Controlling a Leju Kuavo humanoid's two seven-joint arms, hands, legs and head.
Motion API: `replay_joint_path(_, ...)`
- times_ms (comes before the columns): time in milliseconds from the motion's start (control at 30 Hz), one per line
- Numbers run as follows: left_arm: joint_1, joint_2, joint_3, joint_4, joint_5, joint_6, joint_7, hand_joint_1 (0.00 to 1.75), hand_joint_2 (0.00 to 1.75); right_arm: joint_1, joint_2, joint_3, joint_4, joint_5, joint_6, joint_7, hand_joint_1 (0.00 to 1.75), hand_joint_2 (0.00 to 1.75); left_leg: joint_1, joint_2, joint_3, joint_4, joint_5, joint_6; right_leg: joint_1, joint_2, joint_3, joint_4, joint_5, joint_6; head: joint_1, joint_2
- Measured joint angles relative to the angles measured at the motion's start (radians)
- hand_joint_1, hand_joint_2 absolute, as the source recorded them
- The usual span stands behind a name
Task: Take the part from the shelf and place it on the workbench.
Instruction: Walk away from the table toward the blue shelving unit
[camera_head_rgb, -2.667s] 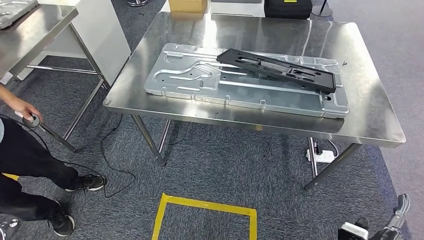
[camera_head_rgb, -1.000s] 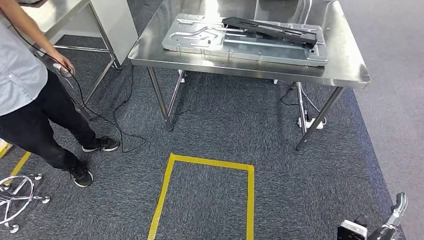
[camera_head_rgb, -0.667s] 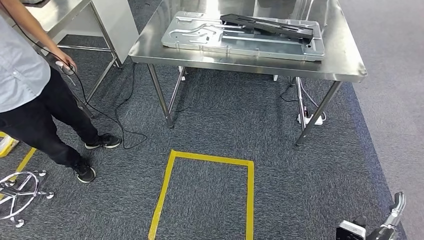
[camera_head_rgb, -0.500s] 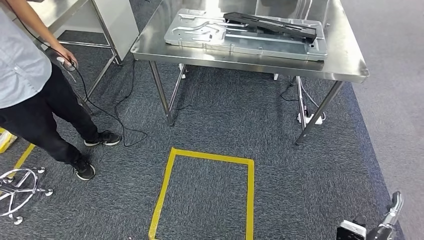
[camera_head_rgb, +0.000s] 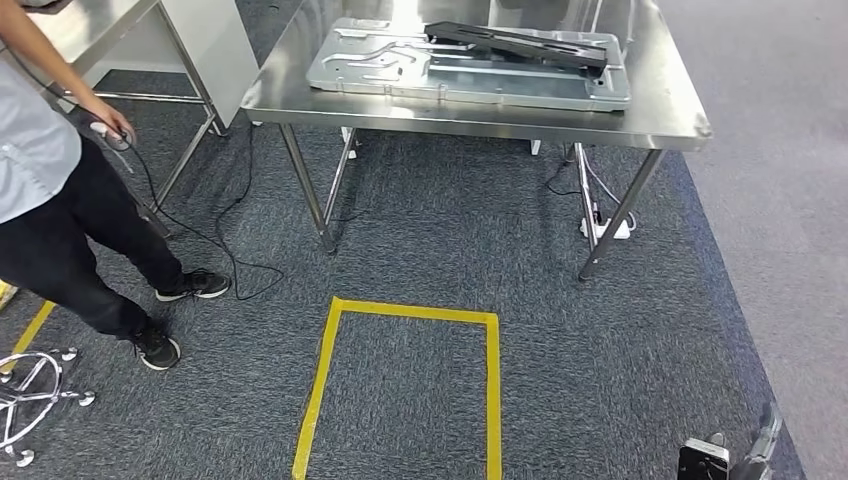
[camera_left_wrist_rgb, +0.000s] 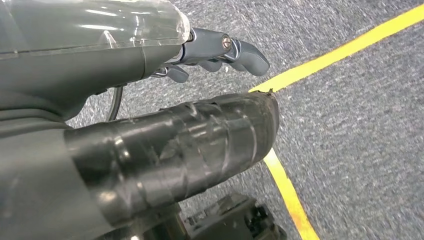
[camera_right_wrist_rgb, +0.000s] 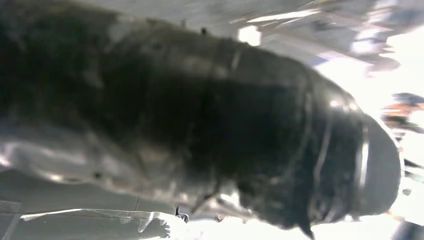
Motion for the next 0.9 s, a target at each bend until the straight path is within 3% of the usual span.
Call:
replay_joint_path(67,0.0,0.0,0.001,0.0,0.002,0.002,0.001,0.0,0.0,-0.033,-0.008,-0.068,0.12,0.025,0.003,-0.005,0.0,0.0,0.004,-0.012,-0.013,0.032,-0.028,-0.01,-0.003,0.007,-0.002,-0.004,0.006,-0.011,0.0,0.0)
replay_joint_path(167,0.002,-0.001,0.003,0.0,0.004,0.003,0.004,0.0,0.0,-0.088,-0.033,-0.163,0.33,0.057,0.003,-0.014,0.0,0.0,0.008,-0.039,-0.088,0.203,-0.123,-0.02,-0.004,0.021,-0.012,-0.005,0.012,-0.022,0.0,0.0)
replay_joint_path(200,0.003,-0.001,0.003,0.0,0.004,0.003,0.005,0.0,0.0,-0.105,-0.046,-0.199,0.41,0.065,0.001,-0.016,0.0,0.0,0.009,-0.042,-0.11,0.253,-0.139,-0.02,-0.003,0.026,-0.014,-0.005,0.013,-0.023,0.0,0.0)
replay_joint_path(233,0.004,-0.001,0.004,0.0,0.004,0.003,0.007,0.0,0.0,-0.118,-0.058,-0.234,0.488,0.073,-0.002,-0.016,0.0,0.0,0.009,-0.044,-0.117,0.272,-0.136,-0.02,-0.002,0.031,-0.015,-0.004,0.014,-0.024,0.0,0.0)
replay_joint_path(267,0.005,-0.001,0.005,0.0,0.004,0.003,0.01,0.0,0.0,-0.129,-0.071,-0.267,0.563,0.081,-0.01,-0.008,0.0,0.0,0.009,-0.045,-0.107,0.253,-0.113,-0.018,-0.001,0.037,-0.014,-0.004,0.015,-0.023,0.0,0.0)
replay_joint_path(300,0.006,-0.001,0.006,0.0,0.004,0.003,0.011,0.0,0.0,-0.14,-0.082,-0.296,0.632,0.089,-0.019,0.005,0.0,0.0,0.008,-0.05,-0.08,0.198,-0.076,-0.013,-0.001,0.044,-0.013,-0.004,0.015,-0.022,0.0,0.0)
replay_joint_path(367,0.006,-0.001,0.008,0.0,0.004,0.004,0.013,0.0,0.0,-0.164,-0.098,-0.343,0.757,0.105,-0.041,0.049,0.0,0.0,0.008,-0.08,-0.018,0.064,-0.018,-0.003,0.001,0.059,-0.014,-0.003,0.018,-0.018,0.0,0.0)
replay_joint_path(433,0.004,-0.001,0.01,0.0,0.004,0.006,0.013,0.0,0.0,-0.183,-0.104,-0.379,0.857,0.119,-0.058,0.095,0.0,0.0,0.005,-0.105,0.008,0.0,-0.005,0.005,-0.001,0.072,-0.021,-0.001,0.024,-0.008,0.0,0.0)
replay_joint_path(533,0.002,-0.002,0.014,0.0,0.004,0.008,0.012,0.0,0.0,-0.201,-0.108,-0.419,0.995,0.15,-0.08,0.201,0.0,0.0,0.006,-0.09,0.014,-0.021,0.005,0.016,-0.002,0.083,-0.028,0.0,0.029,0.01,0.0,0.0)
replay_joint_path(600,0.003,-0.004,0.017,0.0,0.003,0.009,0.01,0.0,0.0,-0.204,-0.106,-0.431,1.055,0.173,-0.087,0.279,0.0,0.0,0.01,-0.073,0.02,-0.037,0.018,0.028,0.001,0.061,-0.052,0.052,-0.01,0.016,0.003,0.0)
replay_joint_path(667,0.005,-0.005,0.019,0.0,0.002,0.009,0.008,0.0,0.0,-0.209,-0.102,-0.432,1.095,0.189,-0.086,0.322,0.0,0.0,0.007,-0.053,0.017,-0.039,0.022,0.034,-0.001,0.04,-0.105,0.168,-0.078,0.02,0.004,0.0)
replay_joint_path(700,0.005,-0.005,0.021,0.0,0.002,0.009,0.008,0.0,0.0,-0.211,-0.1,-0.433,1.111,0.193,-0.084,0.332,0.0,0.0,0.006,-0.042,0.014,-0.036,0.022,0.035,-0.002,0.037,-0.131,0.228,-0.102,0.023,0.004,0.0)
replay_joint_path(733,0.006,-0.005,0.022,0.0,0.002,0.009,0.008,0.0,0.0,-0.212,-0.097,-0.433,1.126,0.198,-0.079,0.336,0.0,0.0,0.006,-0.031,0.011,-0.033,0.021,0.034,-0.005,0.035,-0.144,0.261,-0.108,0.027,0.004,0.0)
replay_joint_path(767,0.006,-0.005,0.024,0.0,0.002,0.009,0.007,0.0,0.0,-0.213,-0.095,-0.433,1.138,0.204,-0.071,0.338,0.0,0.0,0.007,-0.021,0.009,-0.029,0.02,0.033,-0.008,0.031,-0.139,0.26,-0.096,0.03,0.004,0.0)
replay_joint_path(800,0.005,-0.005,0.025,0.0,0.001,0.009,0.007,0.0,0.0,-0.213,-0.094,-0.433,1.149,0.212,-0.06,0.337,0.0,0.0,0.008,-0.012,0.008,-0.024,0.017,0.029,-0.013,0.025,-0.115,0.22,-0.068,0.034,0.004,0.0)
replay_joint_path(867,0.004,-0.005,0.025,0.0,0.001,0.009,0.006,0.0,0.0,-0.216,-0.09,-0.433,1.165,0.227,-0.039,0.331,0.0,0.0,0.009,0.001,0.003,-0.007,0.005,0.017,-0.016,-0.003,-0.042,0.09,-0.016,0.037,0.005,0.0)
replay_joint_path(900,0.004,-0.005,0.025,0.0,0.001,0.009,0.005,0.0,0.0,-0.219,-0.087,-0.432,1.17,0.232,-0.033,0.329,0.0,0.0,0.007,0.006,0.0,0.002,-0.001,0.01,-0.016,-0.013,-0.018,0.044,-0.005,0.033,0.004,0.0)
